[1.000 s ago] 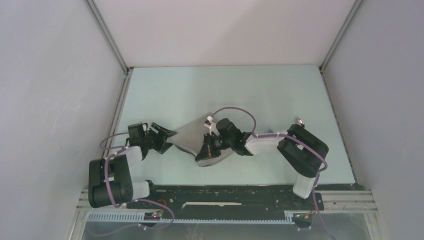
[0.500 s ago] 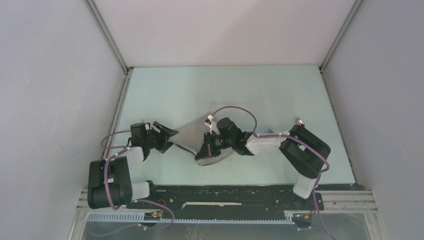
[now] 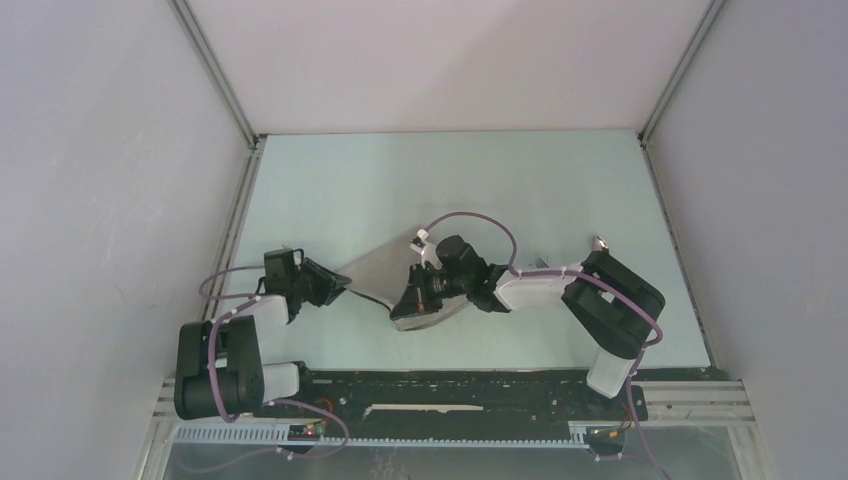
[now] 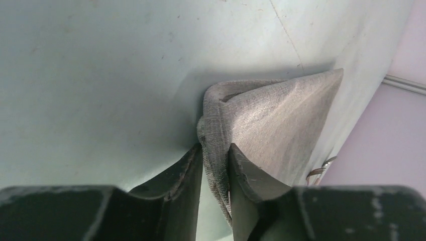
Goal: Fold the napkin into a case and place the utensils inside
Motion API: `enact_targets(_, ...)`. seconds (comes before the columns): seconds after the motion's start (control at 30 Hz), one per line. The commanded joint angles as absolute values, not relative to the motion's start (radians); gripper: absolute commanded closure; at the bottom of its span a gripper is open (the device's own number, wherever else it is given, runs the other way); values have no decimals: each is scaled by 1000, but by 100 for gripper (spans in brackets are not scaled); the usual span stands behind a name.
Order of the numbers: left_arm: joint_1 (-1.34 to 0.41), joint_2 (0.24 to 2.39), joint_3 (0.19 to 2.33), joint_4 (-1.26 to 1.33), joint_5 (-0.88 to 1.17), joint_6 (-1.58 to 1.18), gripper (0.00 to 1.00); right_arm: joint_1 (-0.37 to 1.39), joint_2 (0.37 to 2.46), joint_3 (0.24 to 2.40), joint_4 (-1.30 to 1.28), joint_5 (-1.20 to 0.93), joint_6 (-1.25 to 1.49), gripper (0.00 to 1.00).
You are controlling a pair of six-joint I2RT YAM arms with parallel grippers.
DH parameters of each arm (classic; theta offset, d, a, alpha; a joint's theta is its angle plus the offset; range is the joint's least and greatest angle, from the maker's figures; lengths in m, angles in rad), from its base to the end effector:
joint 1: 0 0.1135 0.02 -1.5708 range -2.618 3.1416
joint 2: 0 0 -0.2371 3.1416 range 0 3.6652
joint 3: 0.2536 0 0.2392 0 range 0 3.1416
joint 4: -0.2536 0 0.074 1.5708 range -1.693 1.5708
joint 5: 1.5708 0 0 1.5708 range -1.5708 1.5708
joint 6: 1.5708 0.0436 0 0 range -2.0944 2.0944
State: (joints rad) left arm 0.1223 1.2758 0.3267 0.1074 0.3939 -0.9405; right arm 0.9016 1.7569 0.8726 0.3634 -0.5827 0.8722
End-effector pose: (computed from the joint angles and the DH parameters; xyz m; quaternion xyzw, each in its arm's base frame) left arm 0.2113 0.0091 0.1019 -0.4041 0.8252 -0.3068 0.2481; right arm 0.2001 0.2916 0.1505 -0.1561 0.8267 0.5291 0.1106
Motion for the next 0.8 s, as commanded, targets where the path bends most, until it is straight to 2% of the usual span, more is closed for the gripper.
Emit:
enact_targets(0.0, 96, 1217, 336, 16, 300, -893, 70, 898, 1753, 843, 405, -595, 882, 100)
enact_targets(0.17, 15, 1189, 389, -43, 230, -890, 93, 883, 1771, 801, 382, -600, 881, 100)
enact_targets(0.5, -223, 1287, 636, -182, 33, -910, 100, 774, 1822, 732, 299, -645, 833, 100)
enact_targets(0.77, -338, 1471, 815, -213, 2, -931, 100, 707, 1817, 720, 245, -666, 770, 100)
